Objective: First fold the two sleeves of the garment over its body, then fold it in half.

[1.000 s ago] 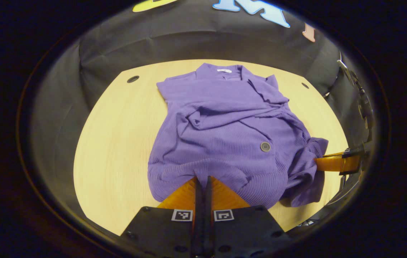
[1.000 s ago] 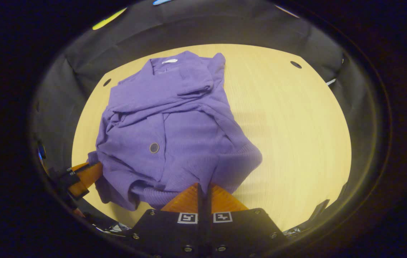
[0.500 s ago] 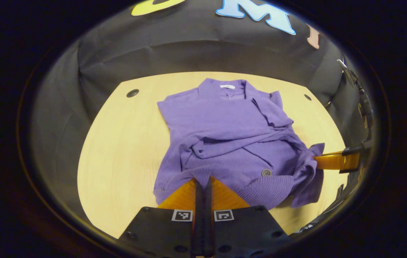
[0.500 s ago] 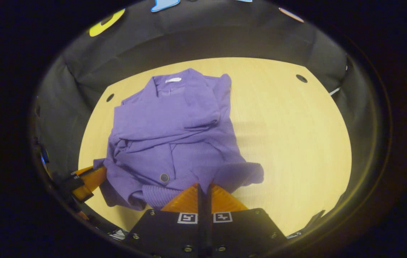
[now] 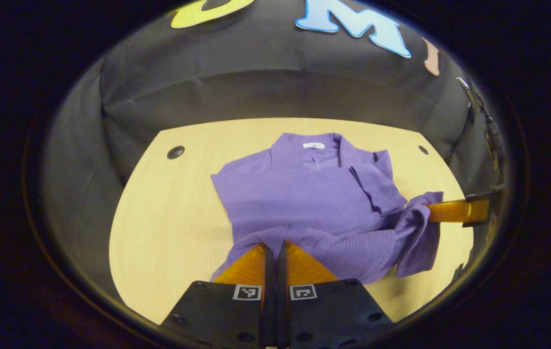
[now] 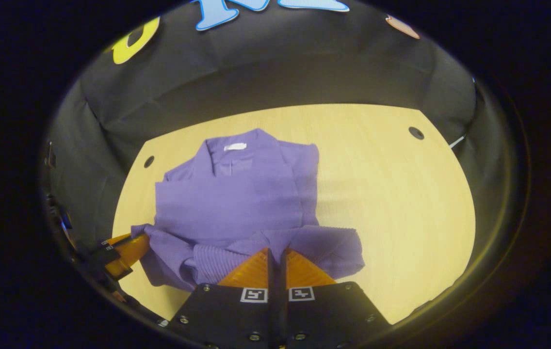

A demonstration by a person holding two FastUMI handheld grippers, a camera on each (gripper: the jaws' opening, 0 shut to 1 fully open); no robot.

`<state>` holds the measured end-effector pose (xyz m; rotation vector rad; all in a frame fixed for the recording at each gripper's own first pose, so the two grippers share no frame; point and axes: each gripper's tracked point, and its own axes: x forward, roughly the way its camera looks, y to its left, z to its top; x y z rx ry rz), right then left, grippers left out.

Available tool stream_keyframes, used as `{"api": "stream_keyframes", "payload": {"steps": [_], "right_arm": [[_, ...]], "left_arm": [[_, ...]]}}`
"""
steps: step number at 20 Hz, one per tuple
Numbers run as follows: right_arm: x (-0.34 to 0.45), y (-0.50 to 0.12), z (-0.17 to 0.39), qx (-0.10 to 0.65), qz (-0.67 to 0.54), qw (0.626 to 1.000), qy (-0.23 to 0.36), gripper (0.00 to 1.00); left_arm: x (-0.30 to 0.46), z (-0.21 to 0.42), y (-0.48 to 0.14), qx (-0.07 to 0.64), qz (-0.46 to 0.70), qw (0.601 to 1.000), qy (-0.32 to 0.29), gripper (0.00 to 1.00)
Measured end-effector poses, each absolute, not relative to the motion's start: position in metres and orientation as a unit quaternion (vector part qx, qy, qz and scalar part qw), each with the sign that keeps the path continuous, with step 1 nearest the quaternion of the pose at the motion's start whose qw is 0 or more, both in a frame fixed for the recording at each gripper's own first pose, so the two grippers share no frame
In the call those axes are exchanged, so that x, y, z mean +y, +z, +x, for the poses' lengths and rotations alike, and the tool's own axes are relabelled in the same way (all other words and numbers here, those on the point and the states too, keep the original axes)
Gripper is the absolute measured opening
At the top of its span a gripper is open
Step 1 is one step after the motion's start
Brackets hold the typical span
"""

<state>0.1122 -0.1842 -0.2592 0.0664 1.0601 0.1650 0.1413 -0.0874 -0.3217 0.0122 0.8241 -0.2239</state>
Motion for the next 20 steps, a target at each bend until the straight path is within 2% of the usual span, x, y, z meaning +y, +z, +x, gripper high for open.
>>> {"api": "stream_keyframes", "payload": {"steps": [20], "right_arm": [[-0.169, -0.274, 0.282, 0.454, 0.066, 0.886, 0.061, 0.01]], "left_arm": [[-0.110, 0.330, -0.314, 0.347, 0.001, 0.932, -0.102, 0.07]]}}
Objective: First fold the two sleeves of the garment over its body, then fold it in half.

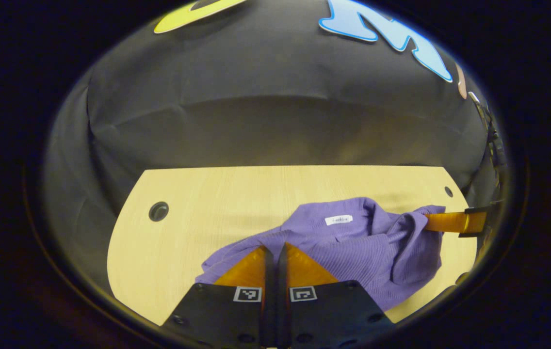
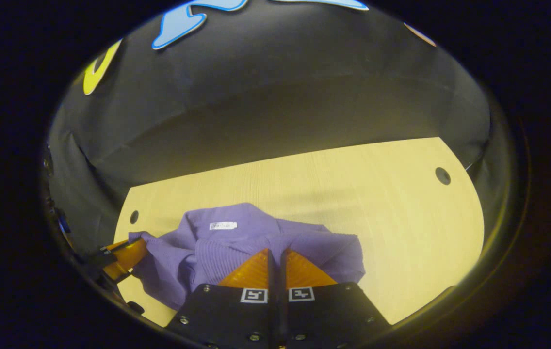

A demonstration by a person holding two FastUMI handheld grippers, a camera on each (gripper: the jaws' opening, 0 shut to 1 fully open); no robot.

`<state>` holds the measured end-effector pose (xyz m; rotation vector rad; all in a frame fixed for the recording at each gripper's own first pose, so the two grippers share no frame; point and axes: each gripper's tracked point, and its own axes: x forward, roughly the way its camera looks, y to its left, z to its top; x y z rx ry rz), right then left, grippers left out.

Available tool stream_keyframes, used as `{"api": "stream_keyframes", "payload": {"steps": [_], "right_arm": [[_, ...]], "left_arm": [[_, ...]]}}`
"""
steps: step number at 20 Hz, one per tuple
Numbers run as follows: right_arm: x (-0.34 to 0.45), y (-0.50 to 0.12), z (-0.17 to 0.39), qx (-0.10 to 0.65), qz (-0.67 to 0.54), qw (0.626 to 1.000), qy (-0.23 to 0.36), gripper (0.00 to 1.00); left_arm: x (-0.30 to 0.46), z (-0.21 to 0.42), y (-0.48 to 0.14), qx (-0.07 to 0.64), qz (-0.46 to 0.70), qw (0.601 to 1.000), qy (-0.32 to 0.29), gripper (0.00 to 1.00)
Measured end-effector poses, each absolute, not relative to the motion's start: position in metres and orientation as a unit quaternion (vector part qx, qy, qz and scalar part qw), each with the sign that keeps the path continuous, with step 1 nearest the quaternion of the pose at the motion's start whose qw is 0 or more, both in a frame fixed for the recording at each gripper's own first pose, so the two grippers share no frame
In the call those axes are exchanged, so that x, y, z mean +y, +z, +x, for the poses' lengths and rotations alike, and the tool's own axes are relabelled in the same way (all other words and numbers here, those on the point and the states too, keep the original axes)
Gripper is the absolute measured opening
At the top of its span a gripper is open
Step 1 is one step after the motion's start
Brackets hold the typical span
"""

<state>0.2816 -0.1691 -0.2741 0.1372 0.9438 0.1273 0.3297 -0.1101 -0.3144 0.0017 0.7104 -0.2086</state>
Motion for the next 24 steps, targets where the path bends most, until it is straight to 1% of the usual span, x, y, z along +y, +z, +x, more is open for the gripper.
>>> {"api": "stream_keyframes", "payload": {"steps": [7, 14, 19, 22, 24], "right_arm": [[-0.168, -0.307, 0.313, 0.458, 0.072, 0.884, 0.050, 0.01], [-0.166, -0.337, 0.316, 0.473, 0.063, 0.877, 0.053, 0.01], [-0.166, -0.344, 0.313, 0.478, 0.061, 0.875, 0.055, 0.01], [-0.166, -0.343, 0.313, 0.479, 0.078, 0.873, 0.052, 0.04], [-0.167, -0.343, 0.312, 0.478, 0.088, 0.872, 0.051, 0.03]], "left_arm": [[-0.117, 0.365, -0.347, 0.354, 0.019, 0.929, -0.105, 0.07], [-0.115, 0.368, -0.383, 0.379, 0.004, 0.921, -0.093, 0.07], [-0.112, 0.367, -0.387, 0.380, -0.010, 0.921, -0.085, 0.07], [-0.112, 0.366, -0.388, 0.380, -0.012, 0.921, -0.081, 0.07], [-0.111, 0.365, -0.387, 0.383, -0.005, 0.920, -0.076, 0.07]]}}
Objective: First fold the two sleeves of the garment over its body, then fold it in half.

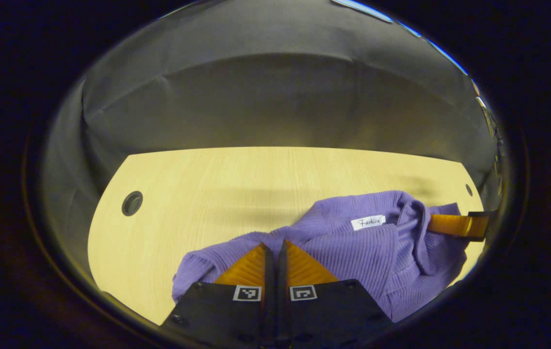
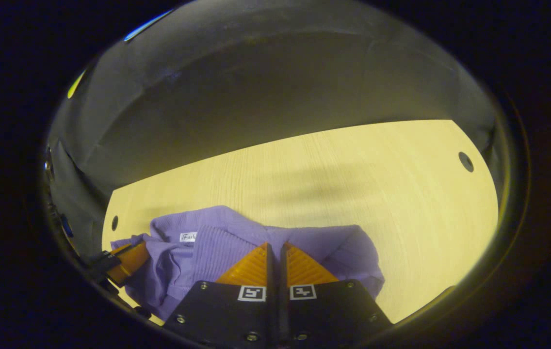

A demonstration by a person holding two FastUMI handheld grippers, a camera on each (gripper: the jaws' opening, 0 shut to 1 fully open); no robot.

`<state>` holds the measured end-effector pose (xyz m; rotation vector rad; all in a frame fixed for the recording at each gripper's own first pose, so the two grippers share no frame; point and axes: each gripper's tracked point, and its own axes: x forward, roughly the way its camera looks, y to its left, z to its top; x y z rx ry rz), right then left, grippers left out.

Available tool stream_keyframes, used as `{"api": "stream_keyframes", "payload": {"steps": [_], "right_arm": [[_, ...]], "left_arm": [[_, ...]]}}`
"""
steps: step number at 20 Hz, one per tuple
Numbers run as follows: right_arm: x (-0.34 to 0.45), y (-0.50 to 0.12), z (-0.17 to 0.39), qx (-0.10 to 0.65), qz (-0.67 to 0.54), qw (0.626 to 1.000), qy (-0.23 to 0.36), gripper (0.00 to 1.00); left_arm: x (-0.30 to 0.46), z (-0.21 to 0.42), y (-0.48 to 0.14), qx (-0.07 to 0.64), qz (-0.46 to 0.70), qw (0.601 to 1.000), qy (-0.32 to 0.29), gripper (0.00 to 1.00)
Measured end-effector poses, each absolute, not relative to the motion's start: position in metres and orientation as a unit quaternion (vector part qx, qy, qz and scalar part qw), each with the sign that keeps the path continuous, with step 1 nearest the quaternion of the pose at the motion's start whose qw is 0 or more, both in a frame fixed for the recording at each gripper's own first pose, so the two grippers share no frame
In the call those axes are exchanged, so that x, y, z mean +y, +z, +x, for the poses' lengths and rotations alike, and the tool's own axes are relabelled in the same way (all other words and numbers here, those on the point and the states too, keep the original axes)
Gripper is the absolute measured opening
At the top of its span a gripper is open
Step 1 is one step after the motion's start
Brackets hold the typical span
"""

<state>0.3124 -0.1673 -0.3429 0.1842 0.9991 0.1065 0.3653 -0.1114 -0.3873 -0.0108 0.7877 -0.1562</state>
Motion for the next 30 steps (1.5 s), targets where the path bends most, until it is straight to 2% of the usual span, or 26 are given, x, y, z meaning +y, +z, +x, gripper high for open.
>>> {"api": "stream_keyframes", "payload": {"steps": [2, 3, 5, 14, 15, 16, 19, 20, 22, 23, 30], "right_arm": [[-0.167, -0.342, 0.312, 0.472, 0.088, 0.876, 0.052, 0.07], [-0.166, -0.342, 0.310, 0.473, 0.087, 0.875, 0.054, 0.04], [-0.166, -0.340, 0.308, 0.473, 0.083, 0.876, 0.057, 0.11], [-0.166, -0.307, 0.303, 0.443, 0.086, 0.890, 0.060, 0.13], [-0.164, -0.306, 0.301, 0.441, 0.086, 0.891, 0.063, 0.18], [-0.165, -0.303, 0.301, 0.438, 0.085, 0.893, 0.062, 0.20], [-0.165, -0.295, 0.293, 0.432, 0.079, 0.896, 0.069, 0.49], [-0.165, -0.291, 0.292, 0.428, 0.079, 0.897, 0.069, 0.49], [-0.165, -0.279, 0.285, 0.418, 0.083, 0.902, 0.071, 0.51], [-0.165, -0.274, 0.281, 0.413, 0.083, 0.904, 0.072, 0.51], [-0.162, -0.200, 0.242, 0.332, 0.063, 0.937, 0.086, 0.51]], "left_arm": [[-0.111, 0.366, -0.387, 0.381, -0.008, 0.922, -0.071, 0.07], [-0.112, 0.366, -0.386, 0.381, -0.012, 0.922, -0.068, 0.07], [-0.113, 0.363, -0.385, 0.385, -0.013, 0.921, -0.064, 0.07], [-0.118, 0.354, -0.361, 0.366, -0.016, 0.927, -0.080, 0.11], [-0.119, 0.353, -0.357, 0.361, -0.015, 0.929, -0.082, 0.18], [-0.119, 0.350, -0.350, 0.356, -0.013, 0.930, -0.084, 0.19], [-0.126, 0.341, -0.334, 0.345, -0.010, 0.934, -0.094, 0.35], [-0.130, 0.338, -0.328, 0.340, -0.008, 0.935, -0.098, 0.42], [-0.135, 0.331, -0.319, 0.329, -0.005, 0.938, -0.107, 0.42], [-0.138, 0.327, -0.312, 0.324, -0.003, 0.939, -0.114, 0.48], [-0.147, 0.277, -0.232, 0.244, 0.000, 0.961, -0.131, 0.49]]}}
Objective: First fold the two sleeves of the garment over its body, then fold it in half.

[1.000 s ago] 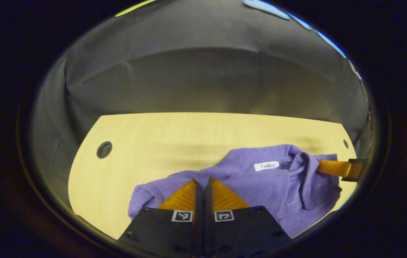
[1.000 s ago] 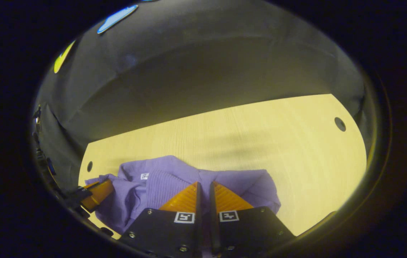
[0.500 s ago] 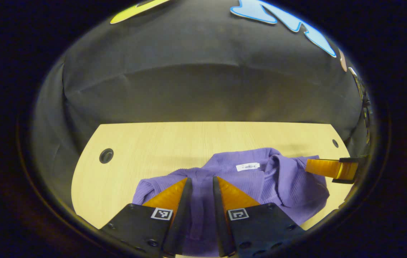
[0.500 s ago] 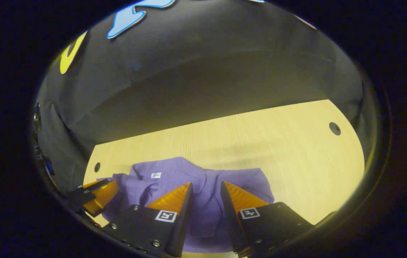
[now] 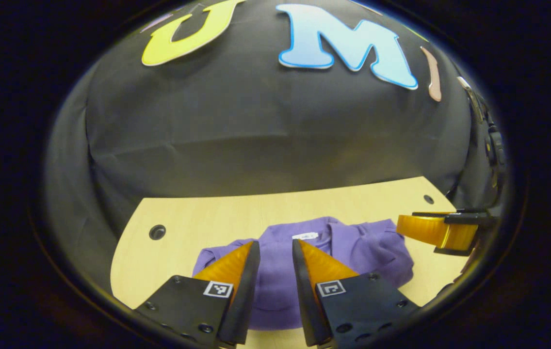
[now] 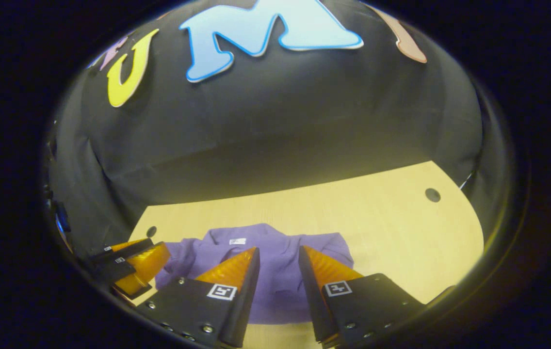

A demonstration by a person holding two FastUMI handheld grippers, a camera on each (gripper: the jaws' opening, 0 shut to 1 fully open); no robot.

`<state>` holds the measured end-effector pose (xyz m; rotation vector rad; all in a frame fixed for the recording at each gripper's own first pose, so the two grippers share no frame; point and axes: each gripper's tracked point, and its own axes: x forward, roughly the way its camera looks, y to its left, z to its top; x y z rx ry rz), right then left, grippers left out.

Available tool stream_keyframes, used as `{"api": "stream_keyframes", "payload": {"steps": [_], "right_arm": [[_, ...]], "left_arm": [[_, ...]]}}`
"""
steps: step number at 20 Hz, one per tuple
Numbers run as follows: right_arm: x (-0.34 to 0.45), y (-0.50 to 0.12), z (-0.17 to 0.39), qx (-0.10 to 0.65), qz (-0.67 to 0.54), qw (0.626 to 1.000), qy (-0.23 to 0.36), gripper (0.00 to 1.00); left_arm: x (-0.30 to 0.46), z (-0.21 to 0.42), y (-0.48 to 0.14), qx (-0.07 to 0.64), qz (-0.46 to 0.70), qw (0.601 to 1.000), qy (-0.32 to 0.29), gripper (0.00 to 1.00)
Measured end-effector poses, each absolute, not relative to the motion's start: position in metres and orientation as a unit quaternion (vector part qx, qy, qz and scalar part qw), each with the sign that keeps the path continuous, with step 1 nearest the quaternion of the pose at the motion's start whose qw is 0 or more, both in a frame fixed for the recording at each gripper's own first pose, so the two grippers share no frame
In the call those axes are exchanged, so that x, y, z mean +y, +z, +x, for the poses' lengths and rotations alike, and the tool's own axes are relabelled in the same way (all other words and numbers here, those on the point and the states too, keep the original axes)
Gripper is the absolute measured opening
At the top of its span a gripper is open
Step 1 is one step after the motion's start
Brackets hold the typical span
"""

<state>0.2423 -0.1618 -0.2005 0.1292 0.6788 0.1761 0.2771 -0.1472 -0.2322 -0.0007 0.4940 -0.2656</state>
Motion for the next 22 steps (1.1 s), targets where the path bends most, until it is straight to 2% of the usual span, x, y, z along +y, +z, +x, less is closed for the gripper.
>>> {"api": "stream_keyframes", "payload": {"steps": [10, 16, 21, 22], "right_arm": [[-0.163, -0.075, 0.152, 0.242, 0.052, 0.962, 0.112, 0.51], [-0.171, -0.022, 0.106, 0.203, 0.068, 0.970, 0.119, 0.51], [-0.175, -0.007, 0.075, 0.185, 0.062, 0.973, 0.124, 0.50], [-0.174, -0.006, 0.071, 0.183, 0.063, 0.973, 0.127, 0.57]], "left_arm": [[-0.131, 0.167, -0.093, 0.133, 0.000, 0.983, -0.129, 0.48], [-0.124, 0.101, -0.050, 0.096, -0.011, 0.988, -0.123, 0.48], [-0.106, 0.065, -0.034, 0.079, -0.023, 0.991, -0.108, 0.48], [-0.101, 0.061, -0.034, 0.078, -0.023, 0.991, -0.105, 0.48]]}}
